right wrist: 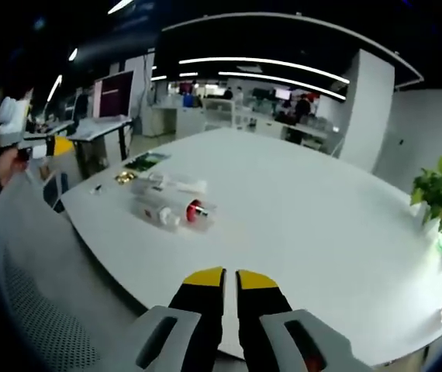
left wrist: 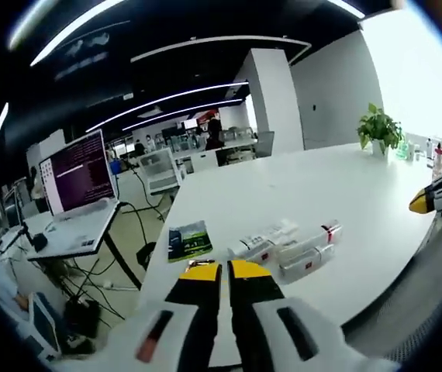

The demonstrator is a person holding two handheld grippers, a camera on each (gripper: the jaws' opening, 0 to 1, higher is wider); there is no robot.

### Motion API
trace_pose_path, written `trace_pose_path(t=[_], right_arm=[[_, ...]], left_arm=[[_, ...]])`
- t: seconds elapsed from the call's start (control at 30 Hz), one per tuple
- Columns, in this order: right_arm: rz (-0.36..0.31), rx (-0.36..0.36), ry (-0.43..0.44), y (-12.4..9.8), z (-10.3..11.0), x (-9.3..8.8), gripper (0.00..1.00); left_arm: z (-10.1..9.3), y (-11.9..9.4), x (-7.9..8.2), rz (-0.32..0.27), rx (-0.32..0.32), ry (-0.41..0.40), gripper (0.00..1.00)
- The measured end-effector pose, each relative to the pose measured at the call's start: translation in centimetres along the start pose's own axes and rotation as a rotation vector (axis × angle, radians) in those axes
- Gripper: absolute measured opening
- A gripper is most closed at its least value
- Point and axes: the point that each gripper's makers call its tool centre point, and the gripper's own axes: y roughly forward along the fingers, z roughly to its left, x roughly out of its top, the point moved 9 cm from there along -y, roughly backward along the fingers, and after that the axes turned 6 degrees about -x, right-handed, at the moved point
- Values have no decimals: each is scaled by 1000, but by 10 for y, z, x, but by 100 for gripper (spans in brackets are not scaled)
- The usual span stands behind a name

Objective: Arrange the skincare products in the storage area until every visible bottle or jar stands upright without overlapping.

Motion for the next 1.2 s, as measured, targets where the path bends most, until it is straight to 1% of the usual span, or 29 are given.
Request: trace_pose_path(t=[0.07,0.13,0.2,0.27,0.63,0.83,0.9,1.1,1.2], right_arm=[[8,4,5,2,0,-1,5],[46,1,-11,4,0,-3,8],[76,3,-32,5,1,-6,8],[91,4,-48,6,2,-7,8],[142,8,-88,6,4,-11,7],[164,17,-87,6,6,-12,5],[150,31,-56,5,6,-11,4],[98,52,-16,3,3,-9,1],[23,57,36,1,2,-5,0]], left_arm=[[-1,0,1,-6,-1,-4,3],[-3,0,0,-6,-2,13,5],[-5,-1,-1,1,4,35,8],[-6,-1,-1,2,7,59,9],[-6,0,-2,23,10,94,8],[-6,2,-4,57,23,125,7],[-6,3,-5,63,26,125,7],[-4,3,-7,92,51,127,7],[-3,2,-6,87,66,123,8]])
